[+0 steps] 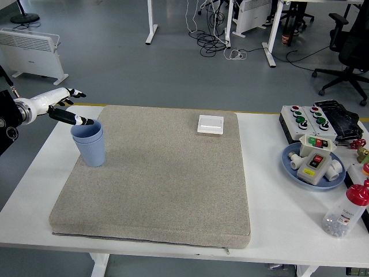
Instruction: Push cup pick cup insert cup
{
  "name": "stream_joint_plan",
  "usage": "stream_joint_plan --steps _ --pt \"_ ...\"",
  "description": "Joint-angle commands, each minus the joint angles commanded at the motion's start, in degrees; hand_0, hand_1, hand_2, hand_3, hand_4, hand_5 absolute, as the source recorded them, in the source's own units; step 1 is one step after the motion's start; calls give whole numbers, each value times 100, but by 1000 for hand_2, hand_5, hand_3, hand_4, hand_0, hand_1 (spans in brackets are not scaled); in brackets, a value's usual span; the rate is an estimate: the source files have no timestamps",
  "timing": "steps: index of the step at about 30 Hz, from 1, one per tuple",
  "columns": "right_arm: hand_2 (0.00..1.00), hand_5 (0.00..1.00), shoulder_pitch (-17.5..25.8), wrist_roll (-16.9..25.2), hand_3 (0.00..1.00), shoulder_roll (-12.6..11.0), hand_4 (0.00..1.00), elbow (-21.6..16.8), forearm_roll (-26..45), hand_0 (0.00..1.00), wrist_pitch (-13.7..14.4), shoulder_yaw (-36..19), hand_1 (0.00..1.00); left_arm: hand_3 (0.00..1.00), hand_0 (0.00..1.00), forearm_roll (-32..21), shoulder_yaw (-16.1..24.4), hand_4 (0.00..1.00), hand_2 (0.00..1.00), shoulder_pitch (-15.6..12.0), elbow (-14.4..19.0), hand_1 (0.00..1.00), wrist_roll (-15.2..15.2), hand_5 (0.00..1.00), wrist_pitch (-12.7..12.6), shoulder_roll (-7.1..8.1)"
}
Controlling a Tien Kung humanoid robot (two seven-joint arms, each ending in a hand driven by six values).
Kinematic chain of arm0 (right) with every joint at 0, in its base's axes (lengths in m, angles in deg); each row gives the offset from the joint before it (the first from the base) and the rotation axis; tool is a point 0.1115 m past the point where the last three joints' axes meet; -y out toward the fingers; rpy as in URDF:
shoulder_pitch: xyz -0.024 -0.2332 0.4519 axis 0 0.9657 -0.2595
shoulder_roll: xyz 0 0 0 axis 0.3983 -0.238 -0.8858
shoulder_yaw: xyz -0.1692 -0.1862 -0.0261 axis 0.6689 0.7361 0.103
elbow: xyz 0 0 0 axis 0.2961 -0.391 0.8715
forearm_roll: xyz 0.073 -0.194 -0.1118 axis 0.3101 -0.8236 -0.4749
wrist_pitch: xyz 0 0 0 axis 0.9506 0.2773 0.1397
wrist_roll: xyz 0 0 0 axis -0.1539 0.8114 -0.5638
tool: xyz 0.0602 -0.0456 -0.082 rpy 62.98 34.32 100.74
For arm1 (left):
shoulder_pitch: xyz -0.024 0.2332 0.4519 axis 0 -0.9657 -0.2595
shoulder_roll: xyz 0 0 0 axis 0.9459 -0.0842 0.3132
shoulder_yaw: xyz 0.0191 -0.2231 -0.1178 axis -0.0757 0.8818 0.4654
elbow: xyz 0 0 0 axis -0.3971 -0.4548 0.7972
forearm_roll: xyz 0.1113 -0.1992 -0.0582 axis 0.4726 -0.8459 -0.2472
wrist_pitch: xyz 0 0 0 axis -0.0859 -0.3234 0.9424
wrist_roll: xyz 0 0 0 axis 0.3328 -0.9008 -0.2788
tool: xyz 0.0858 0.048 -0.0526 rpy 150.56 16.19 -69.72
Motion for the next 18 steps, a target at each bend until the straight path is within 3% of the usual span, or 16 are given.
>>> stream_joint_plan --steps 7,11,12,16,17,18 --pt "710 556 15 2 614 5 273 0 -1 769 4 -8 710 943 848 -43 128 957 993 -60 194 880 -115 527 -93 73" --pt "710 556 9 5 614 0 273 0 18 769 3 -1 710 943 848 -494 384 957 993 -208 373 880 -414 527 -507 156" --pt "710 554 6 5 614 0 273 0 21 769 3 -1 710 863 799 -744 481 731 925 -258 397 826 -470 614 -619 171" --pt "710 554 3 5 614 0 273 0 28 769 4 -3 710 863 799 -1592 819 731 925 -456 474 826 -537 614 -841 221" --pt "710 554 1 9 614 -4 273 0 58 769 7 3 710 863 799 -1816 1030 731 925 -639 549 826 -573 614 -985 261" --pt "710 553 0 12 614 -6 273 0 80 769 8 10 710 798 770 -2076 1282 623 876 -797 600 806 -583 795 -1094 284"
